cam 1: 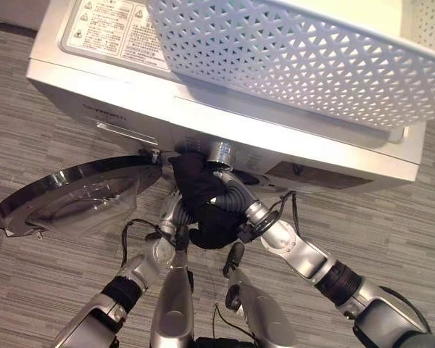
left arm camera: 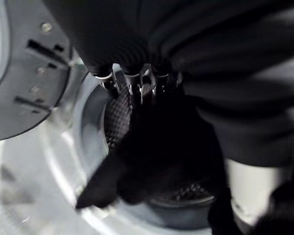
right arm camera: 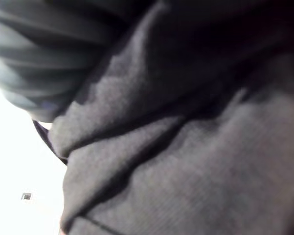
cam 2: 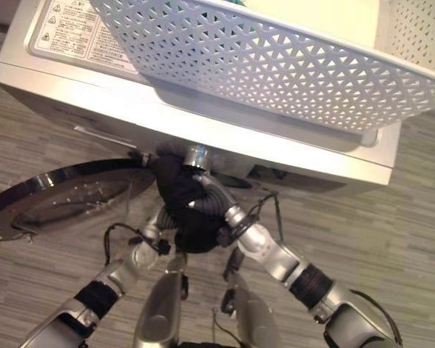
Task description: Grab the laundry basket,head to the washer,open it,put in the laundry and shut it.
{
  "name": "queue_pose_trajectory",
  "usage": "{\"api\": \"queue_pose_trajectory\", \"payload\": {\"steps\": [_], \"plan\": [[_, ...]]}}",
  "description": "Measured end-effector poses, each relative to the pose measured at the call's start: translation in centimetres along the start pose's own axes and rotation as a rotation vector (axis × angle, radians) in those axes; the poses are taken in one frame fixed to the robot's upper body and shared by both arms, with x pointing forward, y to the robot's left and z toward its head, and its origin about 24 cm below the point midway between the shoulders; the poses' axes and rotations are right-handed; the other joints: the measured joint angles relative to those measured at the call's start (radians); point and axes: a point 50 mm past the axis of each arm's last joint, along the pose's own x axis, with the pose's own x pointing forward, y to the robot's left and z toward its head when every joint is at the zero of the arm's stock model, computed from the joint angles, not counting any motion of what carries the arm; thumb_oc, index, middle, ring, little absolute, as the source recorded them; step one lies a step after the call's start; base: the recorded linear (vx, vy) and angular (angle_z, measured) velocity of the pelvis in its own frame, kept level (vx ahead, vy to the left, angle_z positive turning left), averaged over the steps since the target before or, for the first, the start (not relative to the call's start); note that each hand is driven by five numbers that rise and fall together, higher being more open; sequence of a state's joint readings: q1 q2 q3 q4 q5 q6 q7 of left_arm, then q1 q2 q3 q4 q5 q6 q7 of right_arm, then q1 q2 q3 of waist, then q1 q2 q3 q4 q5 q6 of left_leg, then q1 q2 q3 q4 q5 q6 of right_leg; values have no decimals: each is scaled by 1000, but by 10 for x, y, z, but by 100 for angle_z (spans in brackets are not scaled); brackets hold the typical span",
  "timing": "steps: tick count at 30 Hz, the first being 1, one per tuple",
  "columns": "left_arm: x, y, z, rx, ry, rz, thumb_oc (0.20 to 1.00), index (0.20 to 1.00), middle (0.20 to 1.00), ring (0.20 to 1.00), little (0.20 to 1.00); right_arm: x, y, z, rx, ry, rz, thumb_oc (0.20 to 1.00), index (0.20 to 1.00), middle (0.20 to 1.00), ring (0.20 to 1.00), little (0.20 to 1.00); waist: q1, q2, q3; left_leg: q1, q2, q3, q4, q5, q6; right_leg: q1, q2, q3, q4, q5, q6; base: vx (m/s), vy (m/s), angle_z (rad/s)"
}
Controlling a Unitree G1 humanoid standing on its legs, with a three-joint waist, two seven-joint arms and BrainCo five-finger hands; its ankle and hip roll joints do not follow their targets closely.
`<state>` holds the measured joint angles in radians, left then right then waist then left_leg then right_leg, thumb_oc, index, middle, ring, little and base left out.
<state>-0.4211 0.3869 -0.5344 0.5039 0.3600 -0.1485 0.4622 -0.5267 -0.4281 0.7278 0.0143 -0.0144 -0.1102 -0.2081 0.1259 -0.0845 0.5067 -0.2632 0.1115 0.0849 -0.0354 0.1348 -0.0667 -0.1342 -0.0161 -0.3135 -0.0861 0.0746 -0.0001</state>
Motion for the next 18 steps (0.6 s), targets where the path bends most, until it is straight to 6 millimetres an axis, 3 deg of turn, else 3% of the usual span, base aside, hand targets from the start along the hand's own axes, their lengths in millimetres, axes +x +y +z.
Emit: {"api": "queue_pose_trajectory", "payload": {"steps": [11,13,18], "plan": [[-14,-9,10,-283,57,-2,1000,1000,1000,1000,1000,0,-9,-1,0,8,-67,200,200,200,200,200,5,-21,10,-38,-7,-49,15,5,-7,-7,0,-45,0,-3,-2,22,-28,13],[-18,-15,17,-498,99,-45,1000,1000,1000,1000,1000,-3,-14,-5,3,28,-100,200,200,200,200,200,7,-22,11,-50,-11,-64,18,6,-7,-9,-1,-55,0,-8,0,28,-39,21],[-29,-32,21,-749,165,-137,1000,1000,1000,1000,1000,-14,-20,-19,13,117,-165,200,200,200,200,200,10,-22,11,-73,-18,-85,27,6,-7,-13,-3,-82,0,-10,2,-2,-21,15]]}}
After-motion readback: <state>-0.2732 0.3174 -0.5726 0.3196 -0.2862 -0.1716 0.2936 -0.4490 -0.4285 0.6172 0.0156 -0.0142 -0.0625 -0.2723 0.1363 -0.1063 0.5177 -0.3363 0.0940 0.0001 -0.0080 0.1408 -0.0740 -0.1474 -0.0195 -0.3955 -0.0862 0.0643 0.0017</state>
